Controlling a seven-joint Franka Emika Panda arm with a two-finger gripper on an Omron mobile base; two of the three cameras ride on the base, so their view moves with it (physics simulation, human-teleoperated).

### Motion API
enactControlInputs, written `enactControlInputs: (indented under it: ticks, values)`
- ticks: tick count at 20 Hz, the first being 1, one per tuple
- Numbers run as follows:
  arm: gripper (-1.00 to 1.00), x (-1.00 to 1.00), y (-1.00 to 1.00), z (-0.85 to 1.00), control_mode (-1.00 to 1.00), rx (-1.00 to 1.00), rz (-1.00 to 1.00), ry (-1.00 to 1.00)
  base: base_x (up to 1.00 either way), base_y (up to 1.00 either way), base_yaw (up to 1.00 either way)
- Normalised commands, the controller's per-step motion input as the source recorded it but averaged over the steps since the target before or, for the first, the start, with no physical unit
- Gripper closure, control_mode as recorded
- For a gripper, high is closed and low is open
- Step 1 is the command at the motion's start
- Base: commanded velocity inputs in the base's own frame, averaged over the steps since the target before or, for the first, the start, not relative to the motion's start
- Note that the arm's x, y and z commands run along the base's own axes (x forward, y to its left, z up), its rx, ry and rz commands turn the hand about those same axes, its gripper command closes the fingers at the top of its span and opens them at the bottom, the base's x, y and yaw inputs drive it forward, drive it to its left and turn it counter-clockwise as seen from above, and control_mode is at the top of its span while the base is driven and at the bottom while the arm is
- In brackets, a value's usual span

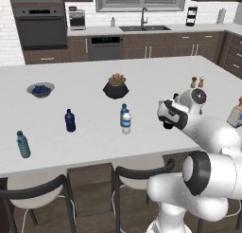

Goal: Move the plastic bottles in the middle to the plastics group, and the glass bottles in the middle to the glass group.

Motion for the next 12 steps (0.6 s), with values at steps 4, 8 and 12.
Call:
enactControlInputs:
  ticks: [4, 8, 12]
  values:
    - [1.0, -0.16, -0.73, 0.6, -1.0, -0.01, -0.23, -0.06, 0.0, 0.0, 0.0]
    - [1.0, 0.0, -0.68, 0.67, -1.0, 0.0, -0.24, 0.0, 0.0, 0.0, 0.0]
    - [1.0, 0.0, -0.56, 0.28, -1.0, 0.01, -0.12, 0.03, 0.0, 0.0, 0.0]
